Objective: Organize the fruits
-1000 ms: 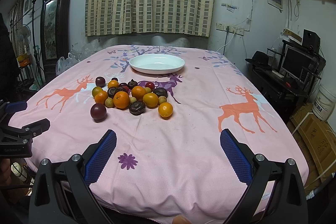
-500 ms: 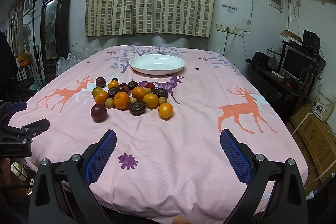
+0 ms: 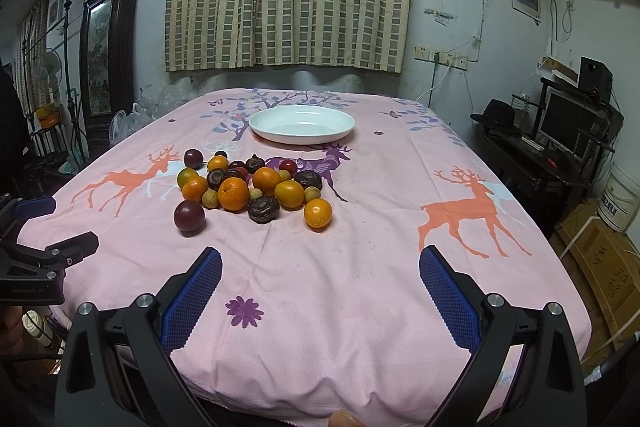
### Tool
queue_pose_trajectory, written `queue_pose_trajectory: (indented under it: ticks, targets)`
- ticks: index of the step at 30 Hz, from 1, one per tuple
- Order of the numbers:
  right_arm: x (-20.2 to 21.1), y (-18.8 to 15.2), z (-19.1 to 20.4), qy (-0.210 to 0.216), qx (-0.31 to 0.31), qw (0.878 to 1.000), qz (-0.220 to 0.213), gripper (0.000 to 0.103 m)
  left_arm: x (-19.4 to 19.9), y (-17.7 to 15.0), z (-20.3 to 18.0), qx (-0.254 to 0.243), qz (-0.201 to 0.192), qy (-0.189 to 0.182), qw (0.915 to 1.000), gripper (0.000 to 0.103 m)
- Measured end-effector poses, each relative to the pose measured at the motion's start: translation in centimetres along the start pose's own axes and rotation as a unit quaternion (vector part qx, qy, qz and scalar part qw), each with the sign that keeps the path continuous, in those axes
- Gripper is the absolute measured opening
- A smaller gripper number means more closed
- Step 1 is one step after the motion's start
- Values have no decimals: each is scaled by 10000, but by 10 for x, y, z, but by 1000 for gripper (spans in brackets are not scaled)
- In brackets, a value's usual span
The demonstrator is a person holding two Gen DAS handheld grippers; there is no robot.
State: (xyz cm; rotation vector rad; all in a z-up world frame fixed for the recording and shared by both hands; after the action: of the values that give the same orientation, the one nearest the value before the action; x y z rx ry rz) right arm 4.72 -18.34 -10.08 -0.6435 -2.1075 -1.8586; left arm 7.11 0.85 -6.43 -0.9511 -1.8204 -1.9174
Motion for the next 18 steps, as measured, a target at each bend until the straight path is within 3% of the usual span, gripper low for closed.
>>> queue_pose_trajectory:
  ticks: [4,7,9,12,18]
  targets:
    - [-31,14,6,249,-16,9997,25,99,-22,0,8,81,76,-143,9998,99]
    - [-69,22,14,361,146,9990,231,83,-44,2,12,89,158,-275,9995,95]
    - [-98,24,20,405,278,9974,526,63,-60,4,11,38,299,-400,9987,73]
    - [-134,24,34,631,508,9918,984,48,-87,4,12,81,596,-636,9962,66]
    - [-173,18,54,724,1029,9821,1403,48,-117,11,8,163,833,-1019,9912,66]
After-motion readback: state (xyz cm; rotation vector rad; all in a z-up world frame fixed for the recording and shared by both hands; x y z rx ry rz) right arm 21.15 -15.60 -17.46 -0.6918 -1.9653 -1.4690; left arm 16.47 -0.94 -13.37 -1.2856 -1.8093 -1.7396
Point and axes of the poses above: each gripper's, at about its wrist camera, not at the fingertips, and x roughly against the way its jaws point, z to its left, y to its top, the point moved 9 cm from there along -x, roughly the way its jaws point, and after that the axes turned 12 degrees about -y, right-handed, at the moved point
